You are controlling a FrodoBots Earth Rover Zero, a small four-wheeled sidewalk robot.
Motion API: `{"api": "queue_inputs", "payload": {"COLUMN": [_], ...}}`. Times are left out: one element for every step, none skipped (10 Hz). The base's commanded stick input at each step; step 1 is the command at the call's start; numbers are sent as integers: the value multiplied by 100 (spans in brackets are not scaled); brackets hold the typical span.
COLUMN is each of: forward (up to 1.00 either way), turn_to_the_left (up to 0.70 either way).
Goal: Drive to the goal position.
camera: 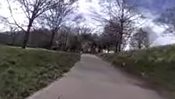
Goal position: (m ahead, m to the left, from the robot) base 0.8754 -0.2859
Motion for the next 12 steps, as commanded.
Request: {"api": "queue_inputs", "payload": {"forward": [85,85,85,85,85,85,85,85,85,85,85,85], "turn_to_the_left": [-15,-8,-1,1,1,1,1,1,1,1,1,1]}}
